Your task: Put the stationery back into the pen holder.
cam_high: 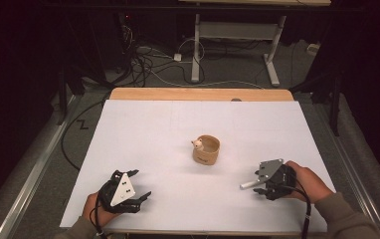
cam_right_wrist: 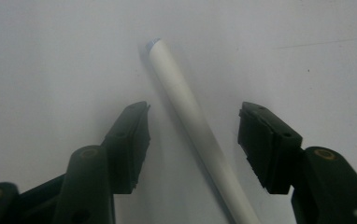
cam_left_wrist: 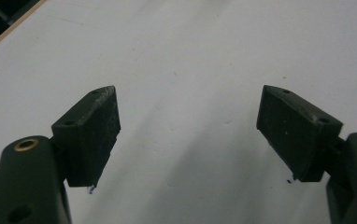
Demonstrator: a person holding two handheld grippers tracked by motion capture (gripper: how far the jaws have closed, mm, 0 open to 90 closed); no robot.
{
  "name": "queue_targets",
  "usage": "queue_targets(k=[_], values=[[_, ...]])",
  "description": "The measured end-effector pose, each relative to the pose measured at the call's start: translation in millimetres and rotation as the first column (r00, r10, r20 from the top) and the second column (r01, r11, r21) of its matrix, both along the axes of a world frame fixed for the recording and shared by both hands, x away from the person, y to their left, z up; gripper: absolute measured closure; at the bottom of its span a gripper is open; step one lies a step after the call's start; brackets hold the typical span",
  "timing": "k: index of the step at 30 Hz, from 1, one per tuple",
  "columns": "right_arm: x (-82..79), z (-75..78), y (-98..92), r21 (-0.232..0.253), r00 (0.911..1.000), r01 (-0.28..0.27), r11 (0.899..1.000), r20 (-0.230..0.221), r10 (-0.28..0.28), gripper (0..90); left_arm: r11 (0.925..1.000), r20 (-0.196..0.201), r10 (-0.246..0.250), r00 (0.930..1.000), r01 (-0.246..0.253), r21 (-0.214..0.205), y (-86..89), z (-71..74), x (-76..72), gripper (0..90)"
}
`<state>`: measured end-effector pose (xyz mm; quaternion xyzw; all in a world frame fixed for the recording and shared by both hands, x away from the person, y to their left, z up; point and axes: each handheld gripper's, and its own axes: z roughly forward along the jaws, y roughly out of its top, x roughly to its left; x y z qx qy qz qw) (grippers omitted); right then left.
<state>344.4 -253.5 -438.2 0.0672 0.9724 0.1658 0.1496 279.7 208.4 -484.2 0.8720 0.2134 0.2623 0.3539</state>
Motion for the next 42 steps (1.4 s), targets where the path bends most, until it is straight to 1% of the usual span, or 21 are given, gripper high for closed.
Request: queue_targets(k=[2, 3, 4, 7, 8, 10, 13, 15, 19, 20, 22, 25, 26, 27, 28, 32, 33, 35, 37, 39, 42], values=[[6.6, -0.3, 5.6, -0.041, 0.9995, -0.02, 0.999, -0.027, 0.019, 48.6, 1.0, -0.002, -0.002, 1.0, 0.002, -0.003, 0.1, 0.0, 0.0, 20.9], [6.6, -0.3, 5.6, -0.041, 0.9995, -0.02, 0.999, -0.027, 0.019, 48.6, 1.0, -0.002, -0.002, 1.0, 0.002, -0.003, 0.1, 0.0, 0.0, 20.8], [12.8, -1.5, 11.0, -0.087, 0.9974, -0.046, 0.995, -0.058, 0.041, 51.9, 1.0, -0.004, -0.003, 1.0, 0.003, -0.002, 0.0, -0.1, 0.0, 20.8], [15.9, -2.7, 14.5, -0.111, 0.9957, -0.056, 0.992, -0.08, 0.048, 53.0, 1.0, -0.006, -0.007, 1.0, 0.007, -0.002, -0.2, -0.4, 0.0, 20.9], [19.8, -1.0, 17.4, -0.125, 0.9926, -0.081, 0.989, -0.1, 0.068, 57.4, 1.0, -0.008, -0.008, 0.9999, 0.008, -0.001, -0.5, -0.8, 0.2, 20.9], [21.9, -0.7, 20.4, -0.123, 0.9905, -0.091, 0.988, -0.114, 0.077, 59.9, 1.0, -0.009, -0.01, 0.9999, 0.01, 0.001, -0.6, -1.0, 0.3, 20.9], [23.6, -1.2, 28.1, -0.168, 0.9814, -0.16, 0.973, -0.132, 0.139, 64.3, 0.9999, -0.011, -0.013, 0.9999, 0.013, 0.004, -0.9, -1.3, 0.4, 20.8], [24.7, -0.9, 31.3, -0.184, 0.9759, -0.179, 0.967, -0.158, 0.151, 68.2, 0.9999, -0.012, -0.013, 0.9998, 0.013, 0.005, -1.1, -1.5, 0.3, 20.8], [22.9, -1.1, 35.1, -0.209, 0.9657, -0.226, 0.952, -0.177, 0.19, 76.6, 0.9998, -0.007, -0.019, 0.9998, 0.019, 0.011, -1.5, -1.9, 0.8, 20.8], [23.4, -0.8, 35.7, -0.215, 0.9602, -0.252, 0.944, -0.178, 0.215, 78.0, 0.9997, -0.007, -0.02, 0.9998, 0.02, 0.011, -1.6, -1.9, 0.8, 20.8], [20.8, -0.9, 35.8, -0.22, 0.9614, -0.252, 0.942, -0.169, 0.217, 78.6, 0.9998, -0.016, -0.018, 0.9997, 0.018, 0.009, -1.8, -2.1, 0.3, 20.9], [18.5, -1.0, 36.5, -0.226, 0.9546, -0.289, 0.93, -0.142, 0.262, 79.0, 0.9998, -0.006, -0.018, 0.9998, 0.018, 0.012, -1.7, -1.8, 0.8, 20.8], [16.9, -0.3, 36.6, -0.235, 0.9556, -0.288, 0.928, -0.133, 0.263, 79.0, 0.9998, -0.016, -0.017, 0.9997, 0.018, 0.013, -1.9, -2.0, 0.4, 20.8], [15.7, 0.7, 36.8, -0.23, 0.9555, -0.291, 0.929, -0.117, 0.271, 79.1, 0.9998, -0.015, -0.018, 0.9997, 0.018, 0.012, -1.9, -1.9, 0.3, 20.8], [14.3, 2.3, 36.9, -0.214, 0.9572, -0.288, 0.934, -0.097, 0.273, 79.1, 0.9997, -0.005, -0.019, 0.9998, 0.019, 0.012, -1.8, -1.5, 0.5, 20.8], [11.3, 11.4, 34.4, -0.169, 0.9641, -0.263, 0.95, -0.009, 0.266, 79.1, 0.9999, -0.013, -0.015, 0.9998, 0.015, 0.007, -1.4, -1.5, 0.1, 20.8], [10.6, 13.1, 32.6, -0.138, 0.9678, -0.248, 0.959, 0.008, 0.252, 79.2, 0.9999, -0.013, -0.015, 0.9998, 0.015, 0.007, -1.4, -1.5, 0.1, 20.9], [9.1, 18.0, 29.7, -0.092, 0.9677, -0.242, 0.966, 0.049, 0.247, 79.2, 0.9998, -0.012, -0.016, 0.9998, 0.016, 0.007, -1.6, -1.4, 0.0, 20.8], [6.8, 23.6, 26.2, -0.027, 0.9723, -0.216, 0.976, 0.086, 0.217, 79.2, 0.9999, -0.011, -0.015, 0.9998, 0.015, 0.007, -1.6, -1.2, -0.1, 20.9], [5.8, 29.4, 22.6, 0.04, 0.9743, -0.193, 0.98, 0.126, 0.187, 79.2, 0.9999, -0.01, -0.014, 0.9998, 0.015, 0.006, -1.5, -1.1, -0.1, 20.8], [5.4, 37.7, 16.3, 0.162, 0.9789, -0.155, 0.974, 0.158, 0.129, 79.2, 0.9999, -0.011, -0.013, 0.9998, 0.013, 0.008, -1.7, -1.3, 0.1, 20.8]])
